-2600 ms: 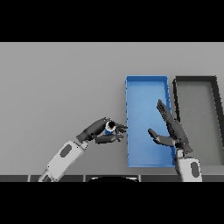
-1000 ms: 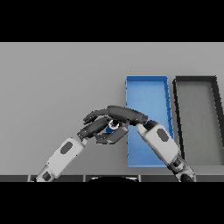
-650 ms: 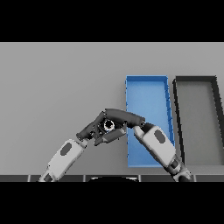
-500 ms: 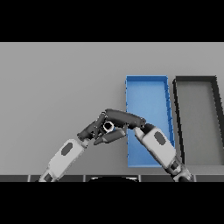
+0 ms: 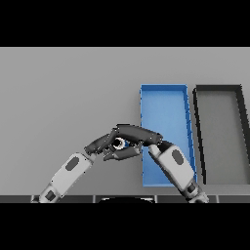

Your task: Pick up the blue pipe and place it into the blue bin.

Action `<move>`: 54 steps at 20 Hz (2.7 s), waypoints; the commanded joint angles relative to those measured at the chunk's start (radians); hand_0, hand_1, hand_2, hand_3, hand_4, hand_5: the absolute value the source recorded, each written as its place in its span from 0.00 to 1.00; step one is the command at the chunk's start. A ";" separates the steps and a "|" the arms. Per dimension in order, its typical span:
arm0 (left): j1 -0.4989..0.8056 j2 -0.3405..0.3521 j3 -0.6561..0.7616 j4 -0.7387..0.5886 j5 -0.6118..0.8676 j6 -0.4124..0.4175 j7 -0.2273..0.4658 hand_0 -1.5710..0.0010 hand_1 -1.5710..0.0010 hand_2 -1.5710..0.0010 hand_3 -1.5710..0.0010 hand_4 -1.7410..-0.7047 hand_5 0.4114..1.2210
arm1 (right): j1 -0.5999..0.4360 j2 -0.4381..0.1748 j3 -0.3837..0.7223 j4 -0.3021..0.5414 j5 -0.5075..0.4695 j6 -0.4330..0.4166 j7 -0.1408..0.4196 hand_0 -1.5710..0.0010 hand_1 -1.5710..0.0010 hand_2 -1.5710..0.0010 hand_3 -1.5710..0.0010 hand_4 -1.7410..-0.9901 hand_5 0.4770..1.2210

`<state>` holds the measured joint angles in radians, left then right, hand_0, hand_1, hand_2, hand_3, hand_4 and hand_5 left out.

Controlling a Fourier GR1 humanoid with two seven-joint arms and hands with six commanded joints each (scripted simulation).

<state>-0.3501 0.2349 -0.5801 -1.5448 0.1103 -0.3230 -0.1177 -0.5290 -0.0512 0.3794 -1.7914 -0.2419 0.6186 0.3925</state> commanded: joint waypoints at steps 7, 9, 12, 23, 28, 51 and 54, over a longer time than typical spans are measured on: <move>0.011 -0.004 0.009 0.009 -0.069 0.032 0.034 0.92 0.93 0.93 0.97 0.86 0.47 | 0.012 0.071 -0.035 0.002 0.018 0.018 0.035 0.00 0.00 0.00 0.00 0.34 0.99; 0.010 -0.001 0.006 0.002 -0.074 0.040 0.044 0.95 0.96 0.96 0.98 0.88 0.38 | 0.029 0.079 -0.037 -0.015 0.032 0.024 0.002 0.00 0.00 0.00 0.00 0.34 1.00; 0.021 0.001 0.025 0.010 -0.038 0.038 0.059 0.97 0.98 0.98 0.99 0.87 0.28 | 0.025 0.084 -0.056 -0.009 0.048 0.030 -0.012 0.00 0.00 0.00 0.00 0.34 1.00; 0.045 0.005 0.021 -0.013 -0.018 0.050 0.175 1.00 1.00 1.00 1.00 0.84 0.14 | -0.134 0.073 -0.140 0.006 -0.385 -0.174 0.214 0.00 0.00 0.00 0.00 0.33 1.00; 0.055 0.012 0.018 -0.026 -0.020 0.049 0.172 1.00 1.00 1.00 1.00 0.85 0.10 | -0.356 -0.049 -0.207 0.015 -0.486 -0.279 0.188 0.00 0.00 0.00 0.00 0.33 1.00; 0.074 0.052 0.028 -0.058 -0.038 0.066 0.199 1.00 1.00 1.00 1.00 0.88 0.07 | -0.140 -0.252 -0.482 0.465 -0.143 -0.486 0.217 0.00 0.00 0.00 0.00 0.32 1.00; 0.085 0.052 0.025 -0.071 -0.035 0.067 0.195 1.00 1.00 1.00 1.00 0.88 0.07 | -0.067 -0.313 -0.388 0.476 -0.174 -0.550 0.217 0.00 0.00 0.00 0.31 0.21 1.00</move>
<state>-0.2653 0.2870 -0.5551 -1.6157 0.0754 -0.2562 0.0772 -0.5952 -0.3636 -0.0081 -1.3146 -0.4170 0.0687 0.6096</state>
